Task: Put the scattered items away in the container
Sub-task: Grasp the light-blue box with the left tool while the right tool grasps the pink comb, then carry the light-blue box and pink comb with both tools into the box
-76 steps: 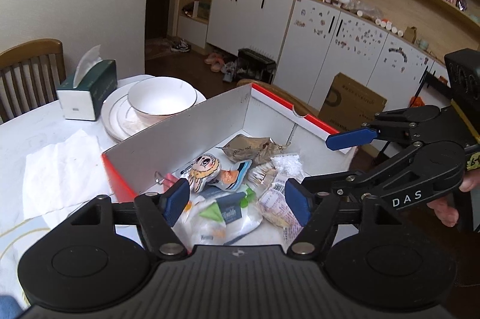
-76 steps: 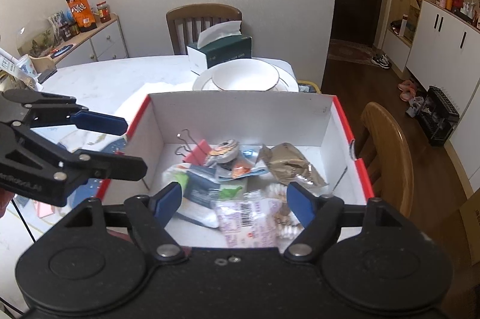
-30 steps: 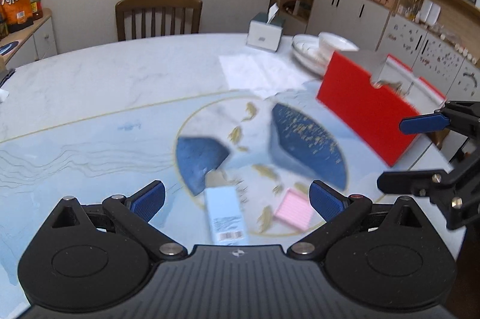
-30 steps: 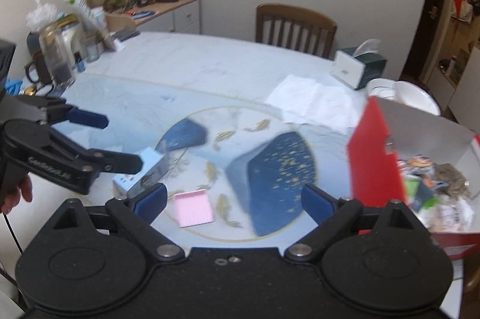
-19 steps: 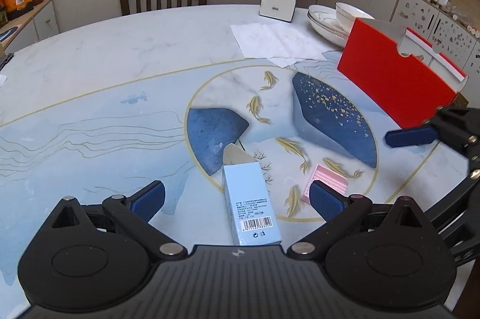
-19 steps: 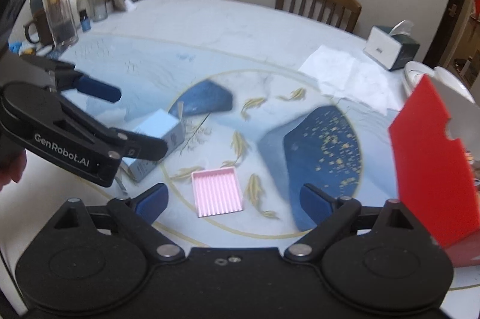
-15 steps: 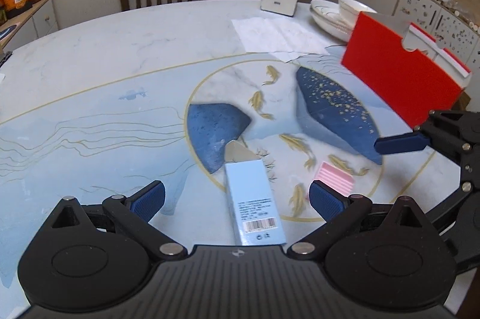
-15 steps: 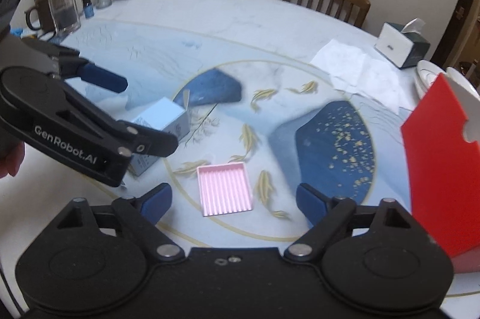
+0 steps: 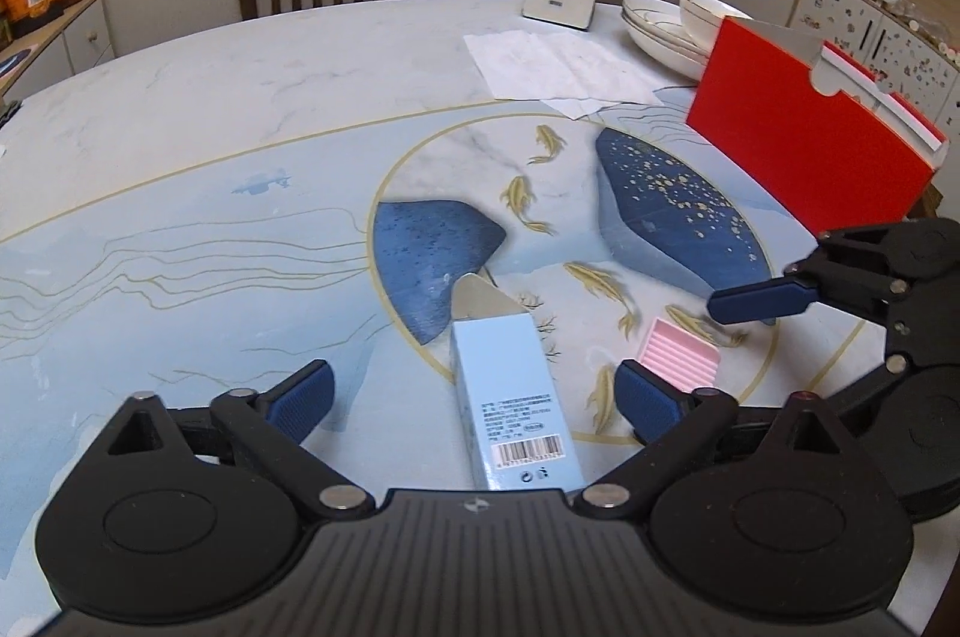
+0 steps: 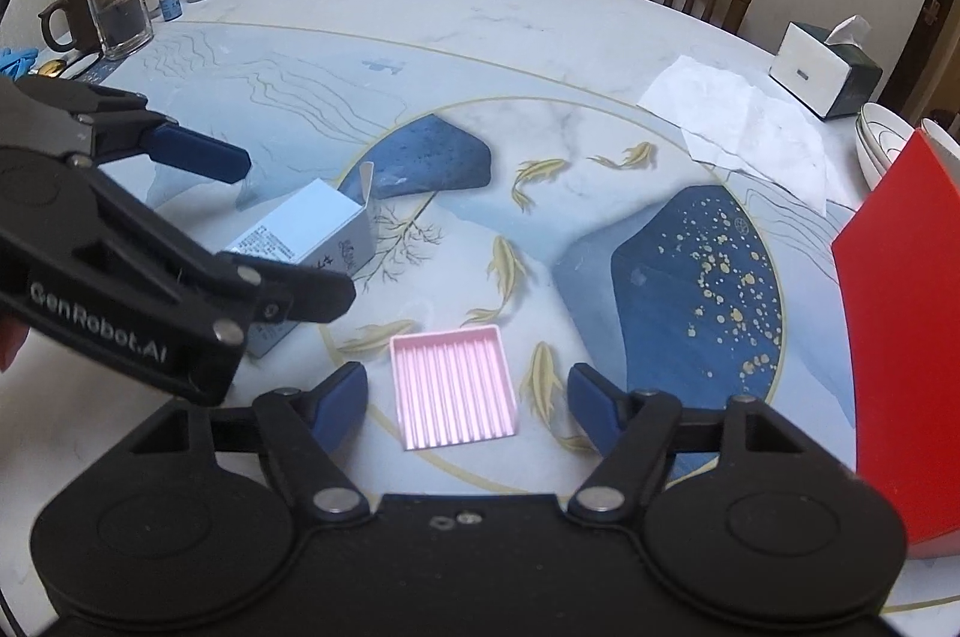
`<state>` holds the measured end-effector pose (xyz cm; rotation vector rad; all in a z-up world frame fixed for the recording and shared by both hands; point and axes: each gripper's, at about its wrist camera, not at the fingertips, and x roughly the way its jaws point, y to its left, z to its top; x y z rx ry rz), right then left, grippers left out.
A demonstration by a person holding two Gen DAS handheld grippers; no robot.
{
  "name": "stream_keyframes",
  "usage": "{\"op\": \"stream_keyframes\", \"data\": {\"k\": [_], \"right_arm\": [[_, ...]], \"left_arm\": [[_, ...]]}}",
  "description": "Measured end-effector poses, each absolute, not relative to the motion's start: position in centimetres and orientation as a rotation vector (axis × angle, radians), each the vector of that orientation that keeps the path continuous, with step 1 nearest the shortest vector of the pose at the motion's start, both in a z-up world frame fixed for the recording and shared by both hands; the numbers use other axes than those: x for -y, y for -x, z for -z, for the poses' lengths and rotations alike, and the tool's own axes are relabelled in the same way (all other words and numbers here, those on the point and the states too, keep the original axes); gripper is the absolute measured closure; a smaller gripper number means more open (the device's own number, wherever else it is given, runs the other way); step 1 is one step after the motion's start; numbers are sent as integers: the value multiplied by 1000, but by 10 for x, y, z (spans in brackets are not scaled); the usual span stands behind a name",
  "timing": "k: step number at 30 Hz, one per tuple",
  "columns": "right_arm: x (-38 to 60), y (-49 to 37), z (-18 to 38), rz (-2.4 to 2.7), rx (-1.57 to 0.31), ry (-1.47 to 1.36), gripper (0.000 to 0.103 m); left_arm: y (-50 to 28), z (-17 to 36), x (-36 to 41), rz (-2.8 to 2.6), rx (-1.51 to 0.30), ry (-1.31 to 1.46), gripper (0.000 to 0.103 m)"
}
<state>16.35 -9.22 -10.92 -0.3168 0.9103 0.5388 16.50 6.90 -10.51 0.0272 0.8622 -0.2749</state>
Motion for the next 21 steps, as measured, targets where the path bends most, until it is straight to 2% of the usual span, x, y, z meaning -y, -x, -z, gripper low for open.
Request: {"op": "stream_keyframes", "data": {"k": [7,12,14,19,21], "right_arm": [[93,-166,108,-549,-921,284,49],[93,-166,108,-555,-924,278,56],[93,-167,107,-555,-925,275,60],[95,-166,106,-543,-927,276,61],[97,-165,103,-543,-923,268,61]], "left_arm": [[-163,105,-64,275,-862,-49,36],[-160,105,-62,258,-858,-79,49],[-160,104,-61,255,-856,-87,58],[-159,105,-61,251,-863,-95,71],[-159,104,-60,241,-860,-100,72]]}}
